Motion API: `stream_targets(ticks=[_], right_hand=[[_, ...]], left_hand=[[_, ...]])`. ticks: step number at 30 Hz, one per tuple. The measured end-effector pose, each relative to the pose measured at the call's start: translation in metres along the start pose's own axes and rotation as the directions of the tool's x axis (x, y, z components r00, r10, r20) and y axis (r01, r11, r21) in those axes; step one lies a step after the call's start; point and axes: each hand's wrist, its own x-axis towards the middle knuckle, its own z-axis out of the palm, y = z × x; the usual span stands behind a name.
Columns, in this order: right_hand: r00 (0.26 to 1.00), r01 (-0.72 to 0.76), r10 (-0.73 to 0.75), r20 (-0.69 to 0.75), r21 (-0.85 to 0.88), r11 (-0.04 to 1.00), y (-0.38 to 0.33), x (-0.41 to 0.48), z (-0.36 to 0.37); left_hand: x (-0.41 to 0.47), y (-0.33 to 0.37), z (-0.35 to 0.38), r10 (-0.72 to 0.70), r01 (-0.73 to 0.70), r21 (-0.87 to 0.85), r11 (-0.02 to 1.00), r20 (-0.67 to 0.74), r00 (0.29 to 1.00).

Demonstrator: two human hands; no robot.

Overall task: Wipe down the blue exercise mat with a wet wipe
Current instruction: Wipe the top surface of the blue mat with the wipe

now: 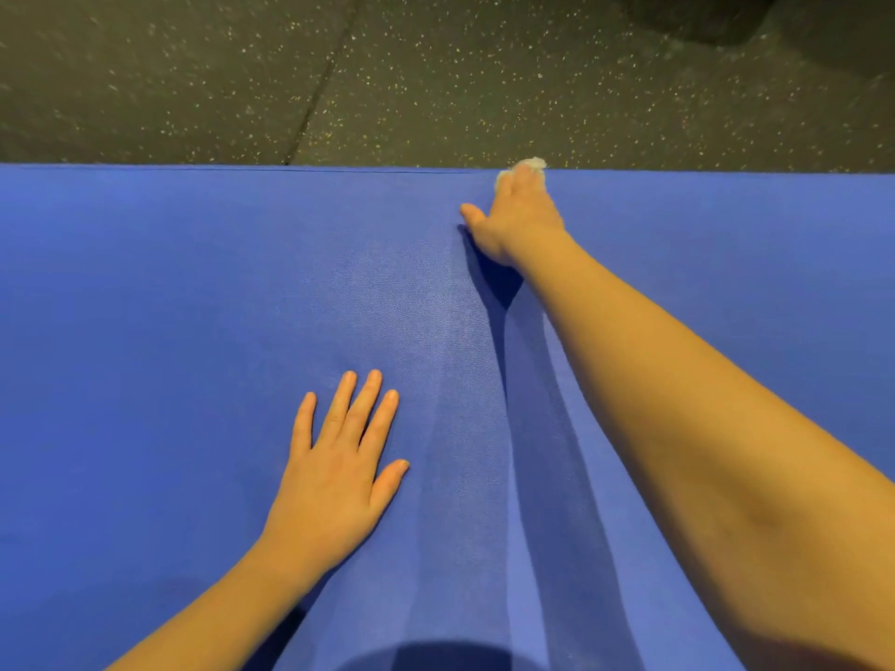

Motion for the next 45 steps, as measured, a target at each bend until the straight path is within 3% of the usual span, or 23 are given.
stream_targets(ticks=[3,5,6,10,12,15,17,18,20,21,23,25,26,28,30,32,34,36,38,39,41,43,45], right_hand=[[0.932,0.355,-0.359,0.046,0.079,0.931,-0.032,-0.018,0.013],[0.868,0.490,-0.491,0.067,0.032,0.871,-0.025,-0.026,0.018],[0.881,0.471,-0.472,0.028,0.034,0.881,-0.020,-0.025,0.018],[0.988,0.149,-0.143,-0.060,0.115,0.982,-0.014,-0.025,0.019],[0.967,0.254,-0.247,-0.061,0.160,0.954,-0.030,-0.044,0.029],[0.833,0.553,-0.553,-0.005,0.018,0.833,-0.027,-0.076,0.038],[0.870,0.488,-0.490,-0.061,-0.049,0.872,-0.011,-0.073,0.038],[0.924,0.369,-0.371,-0.093,-0.040,0.929,-0.006,-0.073,0.036],[0.984,0.150,-0.143,-0.102,0.064,0.987,-0.007,-0.080,0.037],[0.988,0.131,-0.121,-0.093,0.117,0.984,-0.014,-0.088,0.040],[0.956,0.292,-0.285,-0.064,0.137,0.947,-0.029,-0.113,0.050],[0.864,0.502,-0.503,-0.009,0.089,0.860,-0.028,-0.138,0.054],[0.841,0.540,-0.542,0.005,0.063,0.839,-0.021,-0.141,0.054],[0.883,0.469,-0.468,-0.034,0.032,0.883,-0.006,-0.135,0.052],[0.969,0.245,-0.242,-0.054,0.075,0.966,0.002,-0.135,0.049],[0.988,0.154,-0.149,-0.050,0.130,0.979,-0.006,-0.149,0.053],[0.952,0.305,-0.306,-0.011,0.141,0.942,-0.018,-0.174,0.062],[0.857,0.503,-0.513,0.044,0.144,0.852,-0.017,-0.199,0.066],[0.811,0.578,-0.583,0.040,0.097,0.811,-0.002,-0.203,0.064],[0.835,0.547,-0.550,0.024,0.069,0.834,0.006,-0.201,0.064],[0.936,0.351,-0.352,-0.006,0.073,0.933,0.015,-0.200,0.063],[0.983,0.182,-0.183,-0.003,0.129,0.975,0.009,-0.209,0.065],[0.962,0.259,-0.270,0.045,0.175,0.950,-0.006,-0.232,0.071]], left_hand=[[0.000,-0.001,0.000,-0.003,0.003,-0.005,1.000,0.003,1.000],[0.000,-0.001,0.000,-0.003,0.003,-0.010,1.000,0.009,1.000],[0.000,-0.001,0.000,-0.002,0.002,-0.010,1.000,0.010,1.000],[0.000,-0.002,-0.001,0.003,-0.003,-0.019,1.000,-0.001,1.000],[-0.003,-0.004,-0.002,0.006,-0.007,-0.042,0.999,-0.006,1.000],[-0.016,-0.004,-0.002,0.009,-0.010,-0.084,0.996,-0.012,1.000],[-0.027,-0.004,0.000,0.001,-0.003,-0.107,0.994,-0.015,1.000],[-0.033,-0.003,0.001,-0.005,0.003,-0.116,0.993,-0.013,1.000],[-0.042,-0.001,0.001,-0.023,0.022,-0.136,0.990,-0.006,1.000],[-0.046,0.000,0.002,-0.028,0.028,-0.143,0.989,-0.002,1.000],[-0.051,0.002,0.002,-0.031,0.031,-0.152,0.988,0.006,1.000],[-0.053,0.003,0.001,-0.035,0.035,-0.161,0.986,0.003,0.999],[-0.053,0.003,0.001,-0.038,0.037,-0.168,0.985,0.001,0.999],[-0.054,0.004,0.000,-0.045,0.045,-0.173,0.984,-0.001,0.999],[-0.055,0.005,0.001,-0.056,0.055,-0.171,0.984,-0.002,0.998],[-0.057,0.007,0.002,-0.077,0.075,-0.175,0.982,-0.003,0.997],[-0.059,0.010,0.002,-0.100,0.098,-0.182,0.978,-0.004,0.995],[-0.062,0.013,0.002,-0.120,0.117,-0.189,0.975,-0.007,0.993],[-0.067,0.016,0.003,-0.130,0.127,-0.194,0.973,-0.003,0.991],[-0.071,0.018,0.003,-0.132,0.129,-0.193,0.973,-0.002,0.991],[-0.079,0.019,0.003,-0.131,0.128,-0.199,0.972,0.000,0.991],[-0.087,0.020,0.003,-0.136,0.133,-0.205,0.970,-0.001,0.991],[-0.094,0.022,0.003,-0.141,0.138,-0.213,0.967,-0.002,0.990]])
